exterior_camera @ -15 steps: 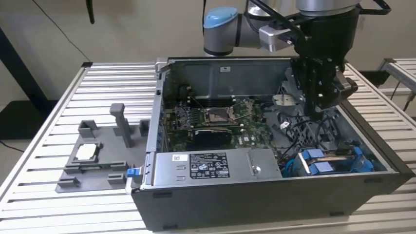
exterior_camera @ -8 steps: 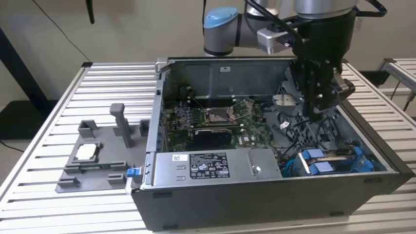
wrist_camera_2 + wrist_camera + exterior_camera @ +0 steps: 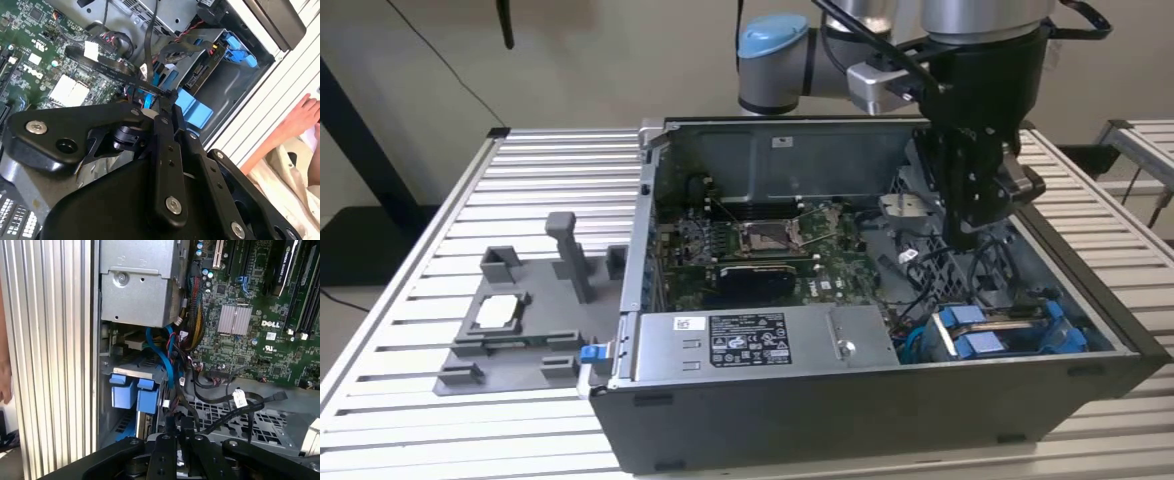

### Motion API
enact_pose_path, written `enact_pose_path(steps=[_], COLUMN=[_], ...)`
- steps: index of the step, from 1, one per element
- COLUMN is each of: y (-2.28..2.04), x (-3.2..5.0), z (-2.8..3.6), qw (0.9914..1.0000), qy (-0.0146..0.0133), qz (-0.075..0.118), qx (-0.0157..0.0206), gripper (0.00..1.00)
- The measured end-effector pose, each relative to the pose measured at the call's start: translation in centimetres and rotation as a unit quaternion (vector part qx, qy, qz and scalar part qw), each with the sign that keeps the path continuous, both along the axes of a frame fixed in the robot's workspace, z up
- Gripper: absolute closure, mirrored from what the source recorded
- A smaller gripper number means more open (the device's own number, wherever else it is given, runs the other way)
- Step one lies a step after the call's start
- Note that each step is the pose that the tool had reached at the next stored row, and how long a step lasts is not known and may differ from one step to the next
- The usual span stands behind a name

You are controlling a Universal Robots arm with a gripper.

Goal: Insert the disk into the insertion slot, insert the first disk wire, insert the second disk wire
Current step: 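Insert the second disk wire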

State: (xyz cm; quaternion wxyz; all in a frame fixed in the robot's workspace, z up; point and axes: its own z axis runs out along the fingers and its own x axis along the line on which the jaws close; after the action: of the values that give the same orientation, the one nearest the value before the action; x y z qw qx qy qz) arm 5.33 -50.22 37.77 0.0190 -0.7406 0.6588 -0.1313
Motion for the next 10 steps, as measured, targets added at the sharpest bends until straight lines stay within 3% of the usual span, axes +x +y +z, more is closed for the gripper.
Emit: enact_pose_path(steps=[6,10], y=[-0.18,-0.93], x=[0.34,1.2], z=[-0.12,-0.2], qw=[1.0,0.99996], qy=[0.001,0.0086], qz=[0.0,0.0], qx=[0.0,0.0], gripper=[0.84,0.84])
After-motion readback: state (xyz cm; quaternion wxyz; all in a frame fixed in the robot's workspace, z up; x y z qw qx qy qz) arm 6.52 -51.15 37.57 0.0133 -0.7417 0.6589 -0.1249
